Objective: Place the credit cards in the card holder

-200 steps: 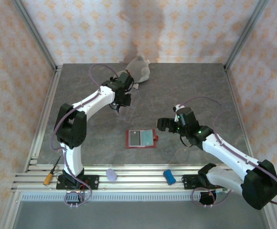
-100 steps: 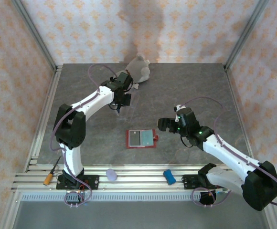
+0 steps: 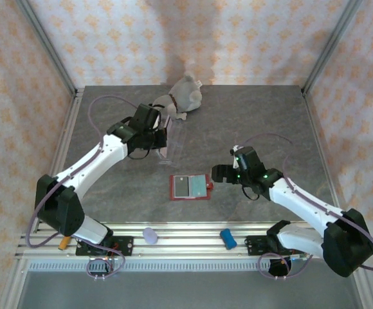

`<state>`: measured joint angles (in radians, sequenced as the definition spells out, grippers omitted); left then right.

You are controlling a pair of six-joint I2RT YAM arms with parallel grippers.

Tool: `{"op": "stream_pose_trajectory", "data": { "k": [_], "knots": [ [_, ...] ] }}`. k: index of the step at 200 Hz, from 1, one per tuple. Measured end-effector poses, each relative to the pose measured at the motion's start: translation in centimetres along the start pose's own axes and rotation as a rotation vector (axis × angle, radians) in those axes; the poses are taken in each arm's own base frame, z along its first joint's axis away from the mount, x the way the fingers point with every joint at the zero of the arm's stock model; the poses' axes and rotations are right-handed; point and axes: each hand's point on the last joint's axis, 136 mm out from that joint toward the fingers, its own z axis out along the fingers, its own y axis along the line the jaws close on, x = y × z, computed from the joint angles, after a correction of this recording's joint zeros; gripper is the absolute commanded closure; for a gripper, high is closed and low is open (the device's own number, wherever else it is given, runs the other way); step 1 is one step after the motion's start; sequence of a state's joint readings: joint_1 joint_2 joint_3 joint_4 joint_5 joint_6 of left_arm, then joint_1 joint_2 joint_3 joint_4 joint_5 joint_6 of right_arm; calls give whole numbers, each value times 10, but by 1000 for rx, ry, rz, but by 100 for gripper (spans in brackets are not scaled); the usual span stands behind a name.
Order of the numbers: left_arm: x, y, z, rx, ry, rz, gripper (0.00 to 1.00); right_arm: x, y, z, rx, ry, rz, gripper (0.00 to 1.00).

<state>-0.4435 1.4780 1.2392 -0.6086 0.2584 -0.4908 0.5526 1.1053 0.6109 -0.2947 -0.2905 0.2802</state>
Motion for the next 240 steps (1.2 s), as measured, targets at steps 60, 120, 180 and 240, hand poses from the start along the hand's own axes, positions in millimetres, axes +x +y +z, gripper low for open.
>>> {"op": "stream_pose_trajectory", "data": {
  "k": [60, 120, 180, 240],
  "knots": [
    [98, -28, 20, 217, 187, -111, 100, 22, 19, 1, -123, 117, 19, 10],
    [145, -45, 38, 354, 230, -182, 100, 48, 36, 6, -243, 251, 72, 28],
    [161, -41, 55, 354, 232, -236, 100, 64, 37, 30, -265, 349, 146, 47],
    [166, -35, 68, 337, 230, -246, 100, 70, 35, 44, -266, 382, 167, 48]
  ]
}}
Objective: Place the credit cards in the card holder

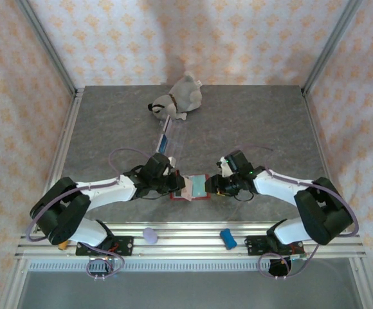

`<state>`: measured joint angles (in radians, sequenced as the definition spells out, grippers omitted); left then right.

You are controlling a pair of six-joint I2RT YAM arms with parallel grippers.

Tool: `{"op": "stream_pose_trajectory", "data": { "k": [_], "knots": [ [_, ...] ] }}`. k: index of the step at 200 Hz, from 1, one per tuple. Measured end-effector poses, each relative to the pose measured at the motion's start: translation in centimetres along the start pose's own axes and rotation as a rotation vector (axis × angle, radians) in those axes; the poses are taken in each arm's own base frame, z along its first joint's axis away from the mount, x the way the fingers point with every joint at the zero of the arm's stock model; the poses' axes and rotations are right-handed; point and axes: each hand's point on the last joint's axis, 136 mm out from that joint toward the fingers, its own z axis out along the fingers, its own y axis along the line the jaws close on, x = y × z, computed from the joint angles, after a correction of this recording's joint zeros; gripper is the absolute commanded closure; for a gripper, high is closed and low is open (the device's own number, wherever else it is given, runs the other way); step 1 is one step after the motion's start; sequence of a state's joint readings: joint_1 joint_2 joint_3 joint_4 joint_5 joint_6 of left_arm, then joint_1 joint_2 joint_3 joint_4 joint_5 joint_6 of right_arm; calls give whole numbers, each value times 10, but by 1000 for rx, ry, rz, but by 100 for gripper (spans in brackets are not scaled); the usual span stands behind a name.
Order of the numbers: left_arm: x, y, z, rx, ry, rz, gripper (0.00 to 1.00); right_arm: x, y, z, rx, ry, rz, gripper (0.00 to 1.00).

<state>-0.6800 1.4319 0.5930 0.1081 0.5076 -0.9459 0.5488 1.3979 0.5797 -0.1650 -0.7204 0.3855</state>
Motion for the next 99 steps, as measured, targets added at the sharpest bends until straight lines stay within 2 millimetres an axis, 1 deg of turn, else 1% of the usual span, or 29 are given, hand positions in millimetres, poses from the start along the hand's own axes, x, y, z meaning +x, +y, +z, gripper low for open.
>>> {"op": "stream_pose_trajectory", "data": {
  "k": [14, 25, 43, 99],
  "knots": [
    [2, 5, 3, -8, 4, -3, 100, 1, 0, 1, -3, 6, 2, 49],
    [3, 7, 5, -15, 9, -6, 100, 1, 0, 1, -4, 6, 1, 52],
    [2, 8, 5, -16, 4, -5, 100, 0, 1, 2, -10, 3, 2, 55],
    [-2, 11, 10, -21, -12, -3, 100, -4, 3, 2, -19, -9, -3, 58]
  ]
}}
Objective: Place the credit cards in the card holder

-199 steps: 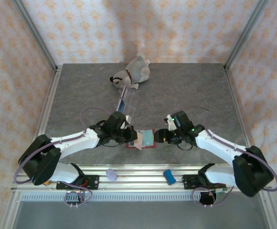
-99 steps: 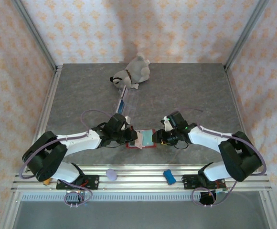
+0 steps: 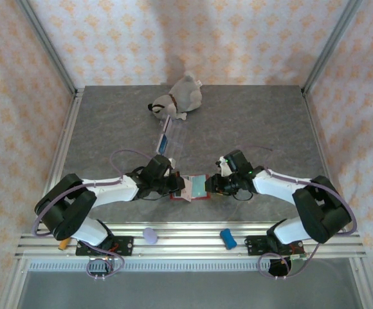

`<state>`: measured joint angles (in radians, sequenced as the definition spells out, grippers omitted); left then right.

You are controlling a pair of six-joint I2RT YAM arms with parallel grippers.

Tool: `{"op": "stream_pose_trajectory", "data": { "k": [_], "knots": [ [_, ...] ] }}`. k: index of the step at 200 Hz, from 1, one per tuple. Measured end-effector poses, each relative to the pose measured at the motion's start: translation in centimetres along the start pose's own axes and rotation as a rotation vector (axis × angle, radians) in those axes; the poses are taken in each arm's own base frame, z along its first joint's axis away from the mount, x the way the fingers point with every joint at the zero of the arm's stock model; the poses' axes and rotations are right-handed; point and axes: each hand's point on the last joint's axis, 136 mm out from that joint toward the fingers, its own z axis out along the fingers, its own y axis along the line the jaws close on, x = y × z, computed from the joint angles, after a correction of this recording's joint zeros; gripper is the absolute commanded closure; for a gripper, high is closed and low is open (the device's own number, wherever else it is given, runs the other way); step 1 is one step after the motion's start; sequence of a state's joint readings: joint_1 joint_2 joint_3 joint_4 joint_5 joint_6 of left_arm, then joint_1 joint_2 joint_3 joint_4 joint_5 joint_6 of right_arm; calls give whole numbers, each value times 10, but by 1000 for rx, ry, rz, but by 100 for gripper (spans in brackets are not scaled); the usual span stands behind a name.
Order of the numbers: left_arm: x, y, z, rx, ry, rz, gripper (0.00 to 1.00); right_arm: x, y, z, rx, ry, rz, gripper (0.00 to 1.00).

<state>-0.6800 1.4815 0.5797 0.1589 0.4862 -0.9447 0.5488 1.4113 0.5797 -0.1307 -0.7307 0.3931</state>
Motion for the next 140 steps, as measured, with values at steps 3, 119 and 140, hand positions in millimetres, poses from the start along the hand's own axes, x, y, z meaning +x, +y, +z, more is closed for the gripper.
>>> {"op": "stream_pose_trajectory", "data": {
  "k": [3, 119, 140],
  "knots": [
    [0, 0, 1, 0, 0, 0, 100, 0, 0, 0, 0, 0, 0, 58],
    [-8, -3, 18, 22, -8, 16, 100, 0, 0, 1, -7, -5, -4, 56],
    [-9, -3, 22, 27, -12, 21, 100, 0, 0, 1, -7, -5, 0, 54]
  ]
}}
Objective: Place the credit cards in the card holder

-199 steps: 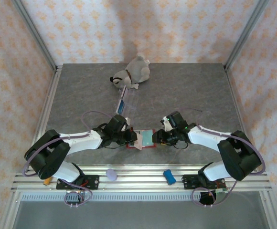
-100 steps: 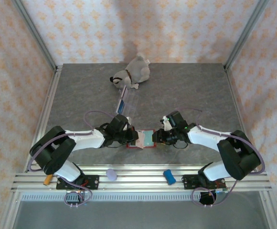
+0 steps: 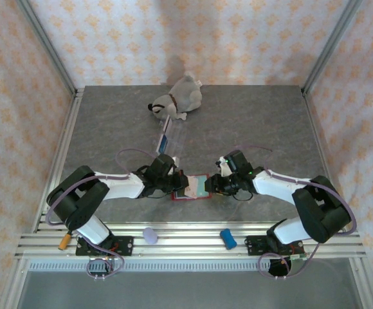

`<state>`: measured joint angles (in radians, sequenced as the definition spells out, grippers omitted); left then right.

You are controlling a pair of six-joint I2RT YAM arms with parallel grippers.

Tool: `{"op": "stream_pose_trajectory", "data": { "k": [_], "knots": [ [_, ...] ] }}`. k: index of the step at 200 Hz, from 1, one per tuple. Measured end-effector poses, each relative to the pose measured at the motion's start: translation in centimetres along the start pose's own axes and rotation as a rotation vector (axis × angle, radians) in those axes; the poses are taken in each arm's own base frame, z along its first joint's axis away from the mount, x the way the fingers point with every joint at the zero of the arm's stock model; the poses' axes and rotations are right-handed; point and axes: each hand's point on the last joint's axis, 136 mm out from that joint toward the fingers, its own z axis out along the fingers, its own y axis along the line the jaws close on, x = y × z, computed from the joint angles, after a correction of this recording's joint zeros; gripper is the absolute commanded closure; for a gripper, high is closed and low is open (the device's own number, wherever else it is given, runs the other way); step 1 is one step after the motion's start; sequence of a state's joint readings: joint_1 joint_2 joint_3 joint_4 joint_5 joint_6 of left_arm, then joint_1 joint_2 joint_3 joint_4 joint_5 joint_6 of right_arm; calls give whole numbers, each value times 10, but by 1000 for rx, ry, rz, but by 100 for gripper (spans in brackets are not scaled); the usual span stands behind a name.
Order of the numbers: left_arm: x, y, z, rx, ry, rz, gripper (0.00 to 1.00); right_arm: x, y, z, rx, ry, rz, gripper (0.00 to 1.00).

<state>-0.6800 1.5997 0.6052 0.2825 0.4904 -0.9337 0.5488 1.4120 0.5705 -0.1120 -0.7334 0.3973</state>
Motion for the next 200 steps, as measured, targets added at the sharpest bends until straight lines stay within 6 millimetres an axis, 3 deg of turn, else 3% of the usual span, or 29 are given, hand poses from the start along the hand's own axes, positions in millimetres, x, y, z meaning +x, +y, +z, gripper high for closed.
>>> {"op": "stream_pose_trajectory", "data": {
  "k": [200],
  "knots": [
    [-7, 5, 0, 67, -96, -14, 100, 3, 0, 2, -21, 3, 21, 57]
  ]
}}
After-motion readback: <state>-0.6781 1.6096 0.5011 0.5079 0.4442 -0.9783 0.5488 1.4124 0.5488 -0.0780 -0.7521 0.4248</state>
